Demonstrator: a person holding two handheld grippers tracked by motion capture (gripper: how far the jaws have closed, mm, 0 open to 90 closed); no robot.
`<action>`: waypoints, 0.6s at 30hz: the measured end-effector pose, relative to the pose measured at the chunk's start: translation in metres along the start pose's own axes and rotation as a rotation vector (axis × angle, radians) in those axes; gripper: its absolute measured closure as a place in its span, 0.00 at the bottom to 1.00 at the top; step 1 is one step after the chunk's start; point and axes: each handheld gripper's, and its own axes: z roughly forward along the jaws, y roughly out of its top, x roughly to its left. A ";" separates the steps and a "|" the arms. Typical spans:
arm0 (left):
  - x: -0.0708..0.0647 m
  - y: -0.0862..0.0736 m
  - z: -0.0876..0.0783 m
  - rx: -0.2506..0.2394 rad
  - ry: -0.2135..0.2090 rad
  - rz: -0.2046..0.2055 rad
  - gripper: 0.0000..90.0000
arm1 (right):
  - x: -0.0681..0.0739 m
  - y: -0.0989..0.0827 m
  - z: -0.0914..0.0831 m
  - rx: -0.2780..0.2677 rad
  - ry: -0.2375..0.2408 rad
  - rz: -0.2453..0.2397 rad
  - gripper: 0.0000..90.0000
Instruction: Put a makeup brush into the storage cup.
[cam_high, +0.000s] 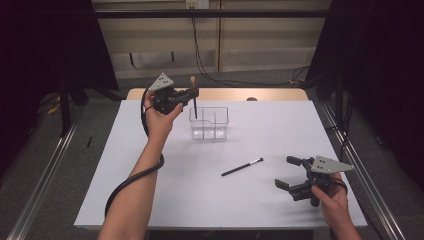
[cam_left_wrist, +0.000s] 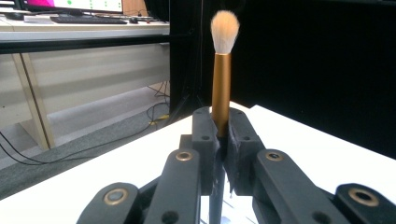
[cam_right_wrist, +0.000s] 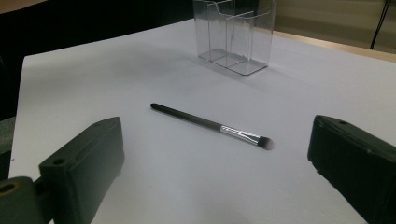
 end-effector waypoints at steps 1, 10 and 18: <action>0.000 -0.001 0.000 0.000 -0.001 0.000 0.93 | 0.000 0.000 0.000 0.000 -0.001 -0.001 0.04; 0.001 -0.005 0.000 0.004 0.000 -0.004 0.93 | 0.000 0.000 0.000 0.003 0.001 -0.003 0.04; 0.001 -0.009 0.001 0.008 0.002 -0.003 0.93 | 0.000 0.000 0.000 -0.001 0.001 -0.002 0.04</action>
